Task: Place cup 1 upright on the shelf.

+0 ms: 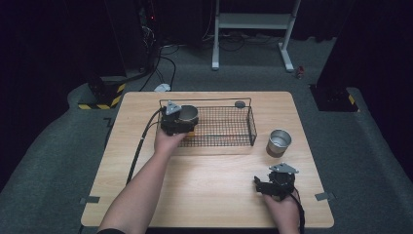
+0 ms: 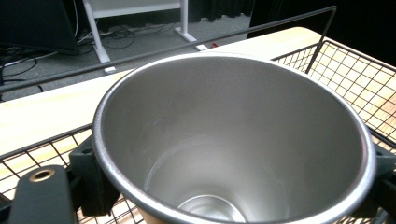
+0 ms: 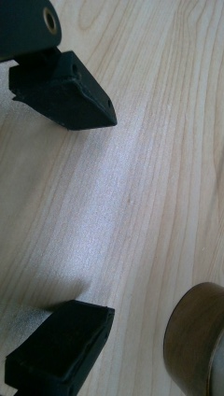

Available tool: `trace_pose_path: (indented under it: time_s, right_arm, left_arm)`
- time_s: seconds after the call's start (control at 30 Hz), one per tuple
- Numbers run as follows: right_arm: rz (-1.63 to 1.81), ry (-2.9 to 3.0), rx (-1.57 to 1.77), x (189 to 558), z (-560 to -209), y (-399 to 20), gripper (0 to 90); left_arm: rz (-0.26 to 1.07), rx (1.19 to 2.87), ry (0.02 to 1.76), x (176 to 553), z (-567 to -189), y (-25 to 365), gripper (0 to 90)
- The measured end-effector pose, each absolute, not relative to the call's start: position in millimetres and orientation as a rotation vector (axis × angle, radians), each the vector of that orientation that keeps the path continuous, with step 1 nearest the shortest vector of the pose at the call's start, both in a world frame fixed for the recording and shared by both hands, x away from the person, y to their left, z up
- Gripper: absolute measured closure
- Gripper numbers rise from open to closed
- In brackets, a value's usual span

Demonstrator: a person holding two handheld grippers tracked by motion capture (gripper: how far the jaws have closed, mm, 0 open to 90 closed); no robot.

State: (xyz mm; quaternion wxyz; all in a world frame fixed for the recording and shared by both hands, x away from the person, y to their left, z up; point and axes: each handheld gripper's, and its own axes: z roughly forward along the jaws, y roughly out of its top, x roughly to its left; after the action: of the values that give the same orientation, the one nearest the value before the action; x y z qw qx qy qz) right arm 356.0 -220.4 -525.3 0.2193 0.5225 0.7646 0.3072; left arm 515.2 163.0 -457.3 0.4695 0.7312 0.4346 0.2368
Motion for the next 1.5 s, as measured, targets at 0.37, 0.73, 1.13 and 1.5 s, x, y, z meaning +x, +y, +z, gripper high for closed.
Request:
trace_pose_path:
  time_s: [0.37,0.73,1.13,1.5]
  right_arm:
    - [0.850,2.115,1.445,356.0,-525.3,-220.4,8.4]
    - [0.850,2.115,1.445,356.0,-525.3,-220.4,8.4]
    - [0.850,2.116,1.445,356.0,-525.3,-220.4,8.4]
    - [0.850,2.116,1.445,356.0,-525.3,-220.4,8.4]
  left_arm:
    - [0.603,1.824,1.079,511.9,-470.4,158.8,14.0]
    - [0.628,1.831,1.099,512.1,-474.0,161.2,13.9]
    - [0.621,1.854,1.112,513.3,-474.1,159.7,13.7]
    - [0.586,1.924,1.129,517.4,-468.1,159.0,13.5]
